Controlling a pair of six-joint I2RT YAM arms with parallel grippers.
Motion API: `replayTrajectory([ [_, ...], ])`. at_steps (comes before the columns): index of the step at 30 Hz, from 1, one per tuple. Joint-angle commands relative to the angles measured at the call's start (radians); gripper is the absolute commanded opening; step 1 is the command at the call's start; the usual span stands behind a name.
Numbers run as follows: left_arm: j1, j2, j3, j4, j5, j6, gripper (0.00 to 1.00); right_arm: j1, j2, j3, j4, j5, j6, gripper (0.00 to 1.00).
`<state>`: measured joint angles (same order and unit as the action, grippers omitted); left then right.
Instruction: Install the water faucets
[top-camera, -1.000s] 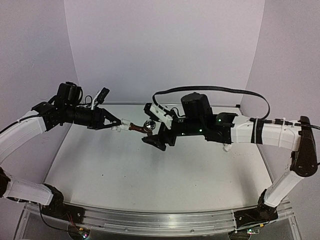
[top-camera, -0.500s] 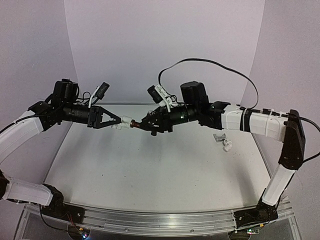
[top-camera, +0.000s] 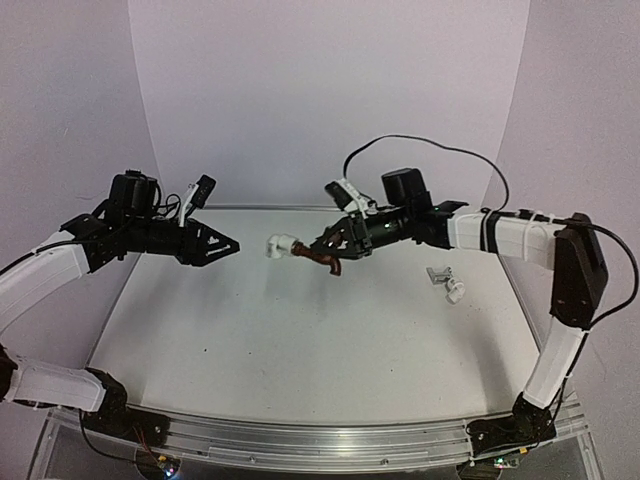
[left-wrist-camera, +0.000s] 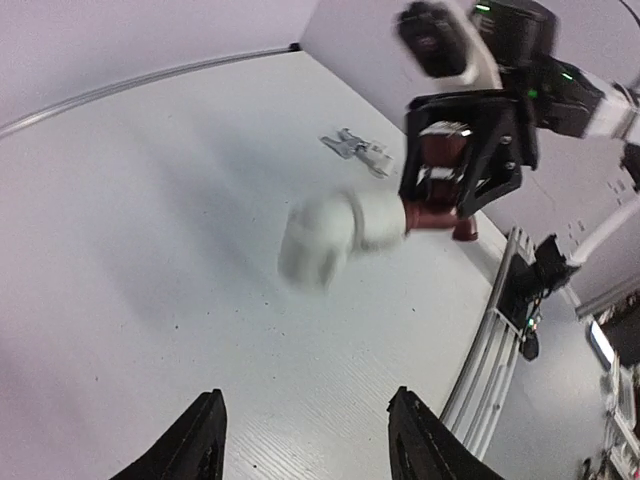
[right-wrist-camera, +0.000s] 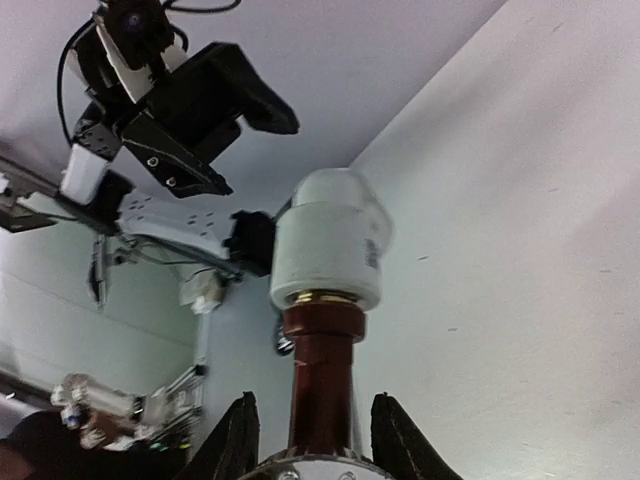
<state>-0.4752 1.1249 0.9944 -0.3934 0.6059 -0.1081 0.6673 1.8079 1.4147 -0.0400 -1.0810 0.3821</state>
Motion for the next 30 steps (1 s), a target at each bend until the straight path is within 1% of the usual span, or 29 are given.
replayTrajectory([
  [1,0.003,0.002,0.048,0.012,-0.114,-0.43,0.61,-0.015,-0.234,-0.08,-0.009,0.417,-0.438,0.0],
  [3,0.003,-0.002,0.046,0.013,-0.154,-0.611,0.68,0.028,-0.279,-0.126,0.029,0.582,-0.607,0.0],
  [5,0.003,0.018,0.057,0.038,-0.102,-0.797,0.71,0.08,-0.307,-0.149,0.075,0.697,-0.747,0.0],
  [7,0.003,0.045,0.065,0.087,-0.029,-0.942,0.72,0.129,-0.307,-0.151,0.096,0.781,-0.874,0.0],
  [9,0.003,0.078,0.068,0.167,0.023,-1.105,0.76,0.163,-0.293,-0.139,0.1,0.829,-0.961,0.0],
  [11,0.001,0.106,0.066,0.254,0.063,-1.221,0.8,0.2,-0.28,-0.131,0.1,0.868,-1.042,0.0],
  [12,0.0,0.117,0.07,0.278,0.075,-1.256,0.82,0.218,-0.27,-0.123,0.1,0.888,-1.067,0.0],
  [13,-0.001,0.131,0.08,0.29,0.075,-1.288,0.84,0.23,-0.259,-0.111,0.097,0.897,-1.075,0.0],
  [14,-0.004,0.138,0.086,0.292,0.067,-1.305,0.91,0.242,-0.25,-0.101,0.093,0.906,-1.083,0.0],
  [15,-0.007,0.142,0.082,0.294,0.061,-1.329,0.94,0.253,-0.239,-0.092,0.093,0.916,-1.09,0.0],
  [20,-0.039,0.138,0.031,0.325,0.016,-1.433,0.99,0.305,-0.181,-0.058,0.075,0.983,-1.133,0.0],
  [23,-0.061,0.163,0.025,0.349,0.0,-1.432,1.0,0.318,-0.168,-0.051,0.073,0.984,-1.135,0.0],
  [27,-0.091,0.222,0.054,0.368,-0.005,-1.4,1.0,0.331,-0.155,-0.036,0.073,0.99,-1.133,0.0],
  [30,-0.106,0.257,0.081,0.37,-0.004,-1.377,0.97,0.336,-0.152,-0.03,0.074,0.995,-1.126,0.0],
])
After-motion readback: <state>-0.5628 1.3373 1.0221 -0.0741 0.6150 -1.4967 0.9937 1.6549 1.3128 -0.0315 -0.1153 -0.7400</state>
